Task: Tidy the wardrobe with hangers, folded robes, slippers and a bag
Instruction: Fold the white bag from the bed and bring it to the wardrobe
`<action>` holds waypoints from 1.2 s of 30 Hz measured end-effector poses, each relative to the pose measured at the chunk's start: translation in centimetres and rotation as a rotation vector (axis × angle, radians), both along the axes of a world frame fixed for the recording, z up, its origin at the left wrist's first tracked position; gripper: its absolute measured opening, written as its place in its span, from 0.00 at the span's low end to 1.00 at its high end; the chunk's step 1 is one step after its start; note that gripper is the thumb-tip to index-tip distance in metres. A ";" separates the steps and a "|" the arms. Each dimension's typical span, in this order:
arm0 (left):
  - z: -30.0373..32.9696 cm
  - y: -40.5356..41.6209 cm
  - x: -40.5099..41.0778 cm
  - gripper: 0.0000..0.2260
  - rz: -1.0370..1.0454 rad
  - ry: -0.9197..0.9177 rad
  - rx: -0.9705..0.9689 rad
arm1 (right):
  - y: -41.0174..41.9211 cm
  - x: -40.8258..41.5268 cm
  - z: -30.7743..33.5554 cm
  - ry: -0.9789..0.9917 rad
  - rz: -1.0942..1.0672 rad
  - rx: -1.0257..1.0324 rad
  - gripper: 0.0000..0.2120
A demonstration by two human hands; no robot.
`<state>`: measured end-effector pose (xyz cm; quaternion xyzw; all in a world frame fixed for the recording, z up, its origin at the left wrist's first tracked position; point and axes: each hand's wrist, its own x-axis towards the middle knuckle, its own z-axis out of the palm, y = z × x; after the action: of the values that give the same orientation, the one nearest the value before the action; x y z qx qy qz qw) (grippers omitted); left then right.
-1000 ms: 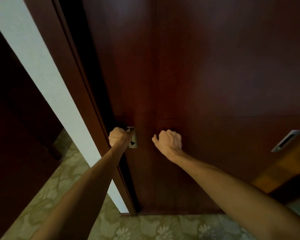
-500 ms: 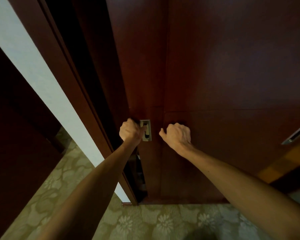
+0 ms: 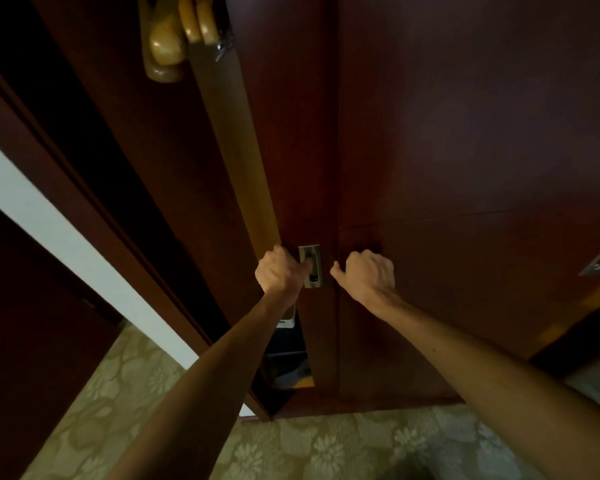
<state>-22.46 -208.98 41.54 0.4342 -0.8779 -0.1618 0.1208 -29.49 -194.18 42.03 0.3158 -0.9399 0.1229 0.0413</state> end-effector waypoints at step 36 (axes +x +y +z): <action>-0.4 14.8 -10.7 0.17 -0.088 -0.023 -0.095 | 16.0 -12.0 -1.1 0.045 0.109 0.056 0.24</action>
<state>-33.17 -194.13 41.09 0.3907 -0.9042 -0.1203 0.1238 -41.53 -178.14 40.94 0.3703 -0.9232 0.0916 0.0466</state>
